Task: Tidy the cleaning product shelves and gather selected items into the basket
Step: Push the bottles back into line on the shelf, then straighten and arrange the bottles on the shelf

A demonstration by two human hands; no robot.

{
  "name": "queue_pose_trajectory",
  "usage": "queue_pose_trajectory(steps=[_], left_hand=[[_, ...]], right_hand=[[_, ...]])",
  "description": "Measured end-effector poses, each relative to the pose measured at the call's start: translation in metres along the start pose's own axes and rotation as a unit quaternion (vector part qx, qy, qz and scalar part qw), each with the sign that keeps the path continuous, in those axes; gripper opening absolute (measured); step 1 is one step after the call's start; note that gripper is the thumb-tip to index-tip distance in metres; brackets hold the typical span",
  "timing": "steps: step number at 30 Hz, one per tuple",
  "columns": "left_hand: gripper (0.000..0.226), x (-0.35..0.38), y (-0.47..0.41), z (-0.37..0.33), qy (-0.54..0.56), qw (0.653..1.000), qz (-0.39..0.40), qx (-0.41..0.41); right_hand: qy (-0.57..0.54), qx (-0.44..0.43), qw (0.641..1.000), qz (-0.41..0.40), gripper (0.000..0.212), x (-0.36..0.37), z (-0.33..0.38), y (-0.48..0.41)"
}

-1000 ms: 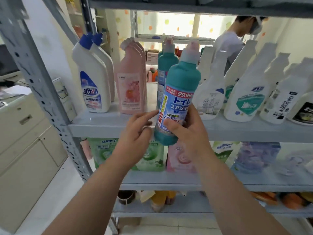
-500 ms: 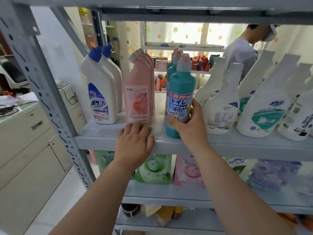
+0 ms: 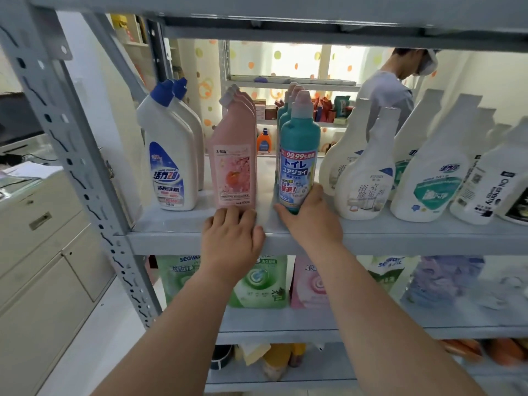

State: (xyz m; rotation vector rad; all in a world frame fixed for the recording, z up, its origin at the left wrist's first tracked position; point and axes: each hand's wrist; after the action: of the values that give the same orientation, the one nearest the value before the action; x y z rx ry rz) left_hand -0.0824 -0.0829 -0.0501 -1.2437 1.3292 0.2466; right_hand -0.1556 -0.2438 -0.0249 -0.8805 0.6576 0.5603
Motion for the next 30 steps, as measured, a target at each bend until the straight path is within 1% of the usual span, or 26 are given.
queue_pose_trajectory(steps=[3,7,10,13,15,18,21,23,25,27,30], left_hand=[[0.049,-0.001,-0.001,0.001,0.002,1.000,0.017,0.002],[0.052,-0.002,0.000,0.003,0.004,1.000,0.030,0.005],[0.054,-0.001,0.001,0.005,0.002,1.000,0.027,0.012],[0.058,-0.002,0.002,0.004,-0.001,0.999,0.050,0.004],[0.054,-0.004,0.009,0.001,0.001,0.999,0.036,-0.008],[0.044,-0.004,0.029,-0.010,-0.044,0.998,0.011,0.032],[0.043,-0.010,0.040,-0.032,-0.038,0.997,-0.003,0.067],[0.038,-0.012,0.042,-0.057,0.003,0.995,0.015,0.098],[0.032,-0.011,0.043,-0.091,0.084,0.989,0.065,0.100],[0.050,-0.005,0.036,-0.126,0.174,0.978,0.110,0.041],[0.082,0.009,0.008,-0.167,0.290,0.944,0.126,-0.091]], right_hand=[[0.016,0.014,1.000,0.008,0.075,-0.001,0.003,0.000],[0.065,0.008,0.997,0.050,0.075,-0.010,0.008,0.010],[0.122,-0.037,0.989,0.071,0.066,-0.015,-0.001,0.036],[0.140,-0.106,0.978,0.112,0.061,-0.028,-0.025,0.070],[0.141,-0.156,0.970,0.124,0.060,-0.043,-0.048,0.087],[0.155,-0.175,0.965,0.119,0.058,-0.071,-0.083,0.099],[0.146,-0.173,0.972,0.062,0.053,-0.096,-0.115,0.100],[0.154,-0.168,0.973,0.031,0.049,-0.108,-0.139,0.097],[0.160,-0.169,0.972,0.016,0.047,-0.115,-0.160,0.095],[0.162,-0.188,0.969,0.003,0.050,-0.114,-0.172,0.093],[0.145,-0.201,0.969,-0.017,0.060,-0.104,-0.178,0.092]])
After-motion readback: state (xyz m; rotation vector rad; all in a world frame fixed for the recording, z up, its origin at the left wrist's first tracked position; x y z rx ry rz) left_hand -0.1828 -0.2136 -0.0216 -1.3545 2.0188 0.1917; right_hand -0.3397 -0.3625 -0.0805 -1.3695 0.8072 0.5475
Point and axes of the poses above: each hand's wrist, its own y-axis away from the middle knuckle, its own x-axis out of the palm, z = x × y, and after that the axes turned 13 degrees about -x, right-handed
